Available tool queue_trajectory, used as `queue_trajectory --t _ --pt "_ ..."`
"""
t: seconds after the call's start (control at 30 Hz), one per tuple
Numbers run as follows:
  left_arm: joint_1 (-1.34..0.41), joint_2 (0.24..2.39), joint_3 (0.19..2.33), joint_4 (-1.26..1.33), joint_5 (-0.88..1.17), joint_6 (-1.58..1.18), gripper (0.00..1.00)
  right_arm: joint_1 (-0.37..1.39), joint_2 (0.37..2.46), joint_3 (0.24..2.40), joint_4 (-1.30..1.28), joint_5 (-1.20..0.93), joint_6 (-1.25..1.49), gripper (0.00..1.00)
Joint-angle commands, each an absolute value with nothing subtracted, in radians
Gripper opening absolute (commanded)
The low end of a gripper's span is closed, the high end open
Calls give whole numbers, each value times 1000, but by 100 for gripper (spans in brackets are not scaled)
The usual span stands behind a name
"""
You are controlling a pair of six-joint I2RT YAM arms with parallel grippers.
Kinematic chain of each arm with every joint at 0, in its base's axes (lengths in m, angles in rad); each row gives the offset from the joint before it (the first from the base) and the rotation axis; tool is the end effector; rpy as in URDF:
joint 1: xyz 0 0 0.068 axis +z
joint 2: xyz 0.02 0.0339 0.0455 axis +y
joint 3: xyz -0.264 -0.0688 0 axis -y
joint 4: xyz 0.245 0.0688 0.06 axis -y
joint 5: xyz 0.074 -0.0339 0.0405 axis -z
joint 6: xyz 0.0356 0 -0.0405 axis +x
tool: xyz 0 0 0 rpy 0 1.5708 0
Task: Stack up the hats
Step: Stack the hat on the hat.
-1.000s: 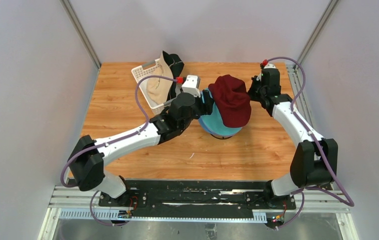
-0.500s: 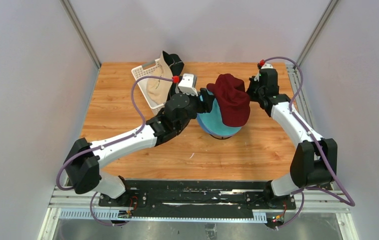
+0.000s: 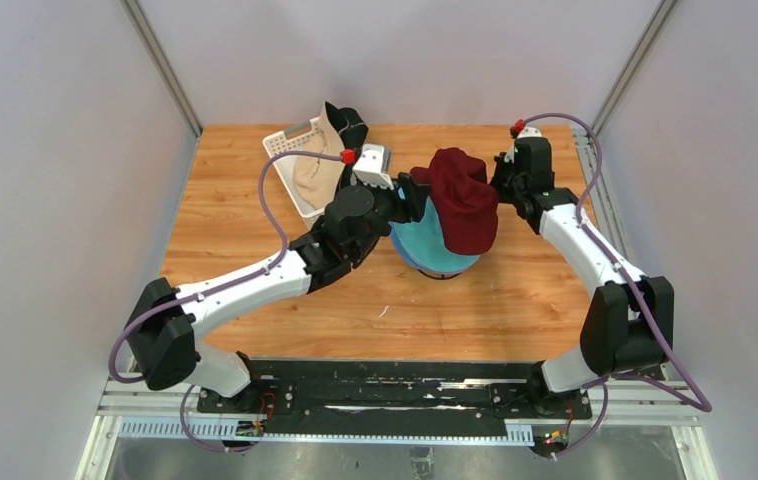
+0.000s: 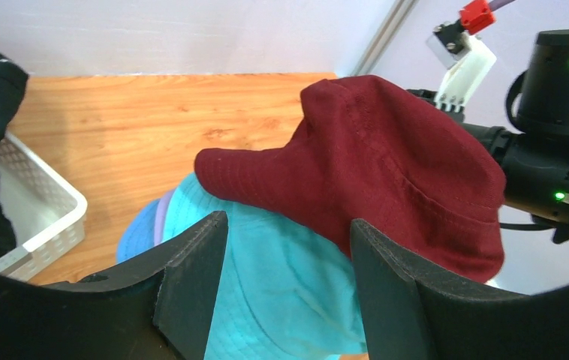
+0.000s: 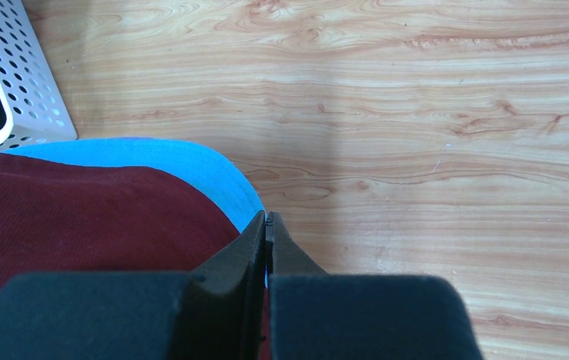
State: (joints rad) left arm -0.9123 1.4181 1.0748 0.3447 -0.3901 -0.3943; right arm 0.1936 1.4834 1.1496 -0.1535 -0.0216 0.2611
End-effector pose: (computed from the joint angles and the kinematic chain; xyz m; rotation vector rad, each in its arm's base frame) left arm 0.2173 -0.2588 0.3486 0.1028 1.6121 -0.7159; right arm 0.3383 0.0671 0.3016 0.0564 2.0710 0.3028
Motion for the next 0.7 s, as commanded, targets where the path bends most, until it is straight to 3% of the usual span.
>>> queue_trajectory --t 0.0,0.07,0.33,0.5,0.53,0.67 --pt "-912 1371 1091 275 -506 -370 65 217 1464 1180 -147 -14 245 1" --pt "-895 1353 1071 247 -537 -389 72 217 1462 1180 -147 -14 244 1" --pt "-687 1269 908 391 -217 -572 72 220 1455 1177 -146 -14 242 1" --pt "-652 1300 923 426 -98 -583 72 223 1447 1177 -151 -10 234 1" --pt "-652 1306 926 433 -85 -589 72 224 1445 1177 -154 -1 235 2" --pt "-652 1324 922 458 -54 -615 72 224 1430 1172 -168 55 229 23"
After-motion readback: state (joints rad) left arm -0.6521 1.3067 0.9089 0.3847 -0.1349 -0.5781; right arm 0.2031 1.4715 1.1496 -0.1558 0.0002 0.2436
